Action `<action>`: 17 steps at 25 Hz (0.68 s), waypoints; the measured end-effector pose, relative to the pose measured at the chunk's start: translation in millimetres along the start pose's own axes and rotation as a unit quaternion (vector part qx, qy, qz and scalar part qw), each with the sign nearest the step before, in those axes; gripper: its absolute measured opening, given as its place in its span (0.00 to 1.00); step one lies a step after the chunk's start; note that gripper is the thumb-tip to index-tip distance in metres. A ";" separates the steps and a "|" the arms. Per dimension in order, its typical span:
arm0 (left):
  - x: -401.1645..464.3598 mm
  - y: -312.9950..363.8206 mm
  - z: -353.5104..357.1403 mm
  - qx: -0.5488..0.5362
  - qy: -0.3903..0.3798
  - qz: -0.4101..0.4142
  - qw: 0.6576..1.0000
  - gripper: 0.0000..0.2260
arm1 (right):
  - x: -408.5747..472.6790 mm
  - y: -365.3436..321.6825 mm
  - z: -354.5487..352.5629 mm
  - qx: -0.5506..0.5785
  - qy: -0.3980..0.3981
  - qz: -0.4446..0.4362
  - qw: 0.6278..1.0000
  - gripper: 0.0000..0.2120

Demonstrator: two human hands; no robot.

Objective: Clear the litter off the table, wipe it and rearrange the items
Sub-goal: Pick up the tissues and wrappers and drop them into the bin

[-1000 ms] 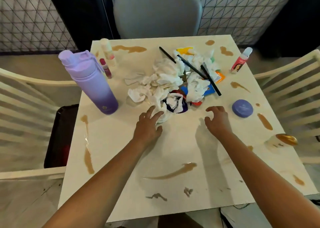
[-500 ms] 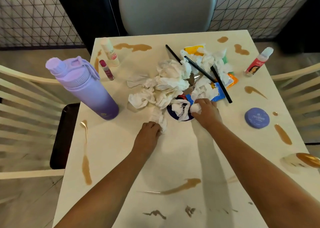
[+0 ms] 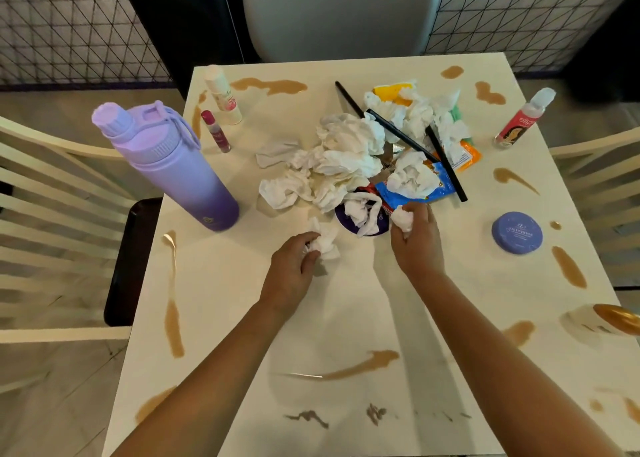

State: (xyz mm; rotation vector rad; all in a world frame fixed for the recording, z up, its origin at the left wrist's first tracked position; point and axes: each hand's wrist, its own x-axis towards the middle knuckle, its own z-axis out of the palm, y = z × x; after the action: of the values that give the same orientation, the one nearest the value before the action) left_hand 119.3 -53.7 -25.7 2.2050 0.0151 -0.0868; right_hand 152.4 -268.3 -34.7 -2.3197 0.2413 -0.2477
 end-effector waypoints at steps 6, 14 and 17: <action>-21.7 13.0 -23.5 -0.145 0.098 -0.018 0.984 0.11 | -41.1 -40.6 7.8 0.115 -0.004 -0.029 0.993 0.17; -60.3 -7.1 -90.4 -0.255 0.094 -0.122 0.955 0.12 | -91.7 -114.5 51.7 0.134 -0.171 -0.094 0.972 0.17; -95.2 -40.9 -133.7 -0.231 0.084 -0.097 0.964 0.13 | -130.0 -162.3 81.7 0.120 -0.231 -0.158 0.953 0.19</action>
State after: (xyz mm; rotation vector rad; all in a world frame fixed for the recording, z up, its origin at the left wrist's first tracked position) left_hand 30.2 80.1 27.1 1.7327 0.3169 -0.0030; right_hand 63.5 -69.1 13.9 -2.0918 -0.3774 0.1093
